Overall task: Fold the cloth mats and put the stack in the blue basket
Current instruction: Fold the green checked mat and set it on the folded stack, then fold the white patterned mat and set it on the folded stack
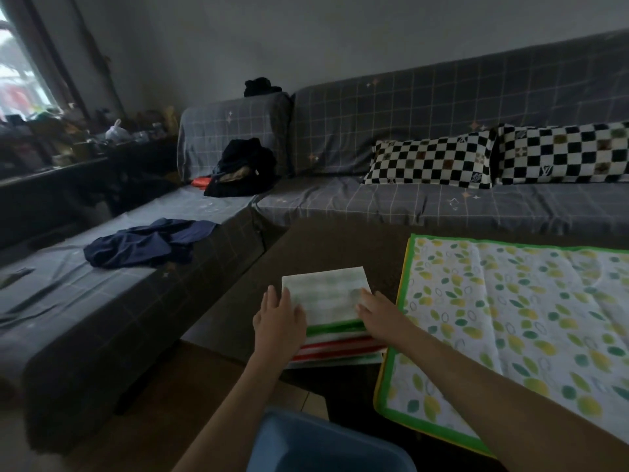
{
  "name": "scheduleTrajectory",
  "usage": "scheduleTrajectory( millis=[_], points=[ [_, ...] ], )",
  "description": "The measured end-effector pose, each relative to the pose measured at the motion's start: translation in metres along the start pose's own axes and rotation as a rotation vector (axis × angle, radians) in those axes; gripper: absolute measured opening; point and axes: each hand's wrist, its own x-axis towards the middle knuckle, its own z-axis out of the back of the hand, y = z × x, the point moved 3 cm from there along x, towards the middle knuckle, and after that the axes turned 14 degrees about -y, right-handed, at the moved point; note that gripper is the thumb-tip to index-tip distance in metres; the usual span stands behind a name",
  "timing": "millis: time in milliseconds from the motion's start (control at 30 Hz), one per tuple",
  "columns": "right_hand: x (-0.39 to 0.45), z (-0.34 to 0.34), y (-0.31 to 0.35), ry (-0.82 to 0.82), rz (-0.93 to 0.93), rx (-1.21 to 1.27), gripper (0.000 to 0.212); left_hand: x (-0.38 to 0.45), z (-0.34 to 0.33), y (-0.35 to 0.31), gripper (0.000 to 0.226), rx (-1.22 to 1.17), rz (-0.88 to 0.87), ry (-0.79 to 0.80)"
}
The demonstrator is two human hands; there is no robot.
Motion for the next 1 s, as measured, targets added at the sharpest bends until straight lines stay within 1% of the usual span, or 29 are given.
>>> scheduleTrajectory(
  millis=[67,133,267,400,533,667,800,900,1000],
  points=[
    [-0.007,0.006,0.003,-0.035,0.027,0.034,0.054,-0.005,0.007,-0.01,0.053,0.051,-0.098,-0.04],
    [-0.015,0.013,0.004,-0.076,0.05,0.074,0.052,-0.013,0.011,-0.023,0.051,0.06,-0.18,-0.023],
    [-0.035,0.028,-0.002,-0.137,0.083,0.113,0.049,-0.032,0.011,-0.051,0.046,0.022,-0.268,0.01],
    [-0.061,0.048,-0.023,-0.212,0.099,0.067,0.046,-0.057,0.001,-0.079,0.042,-0.034,-0.35,0.025],
    [-0.097,0.068,-0.06,-0.335,0.113,-0.015,0.043,-0.09,-0.015,-0.106,0.039,-0.13,-0.472,0.025],
    [-0.134,0.089,-0.103,-0.377,0.083,-0.128,0.042,-0.123,-0.039,-0.132,0.036,-0.229,-0.596,0.061],
    [-0.173,0.109,-0.14,-0.399,0.066,-0.278,0.041,-0.153,-0.065,-0.152,0.034,-0.349,-0.627,0.183],
    [-0.195,0.123,-0.165,-0.397,0.045,-0.298,0.035,-0.169,-0.082,-0.165,0.032,-0.388,-0.663,0.284],
    [-0.212,0.134,-0.189,-0.387,0.014,-0.288,0.028,-0.182,-0.093,-0.177,0.03,-0.456,-0.631,0.403]
  ],
)
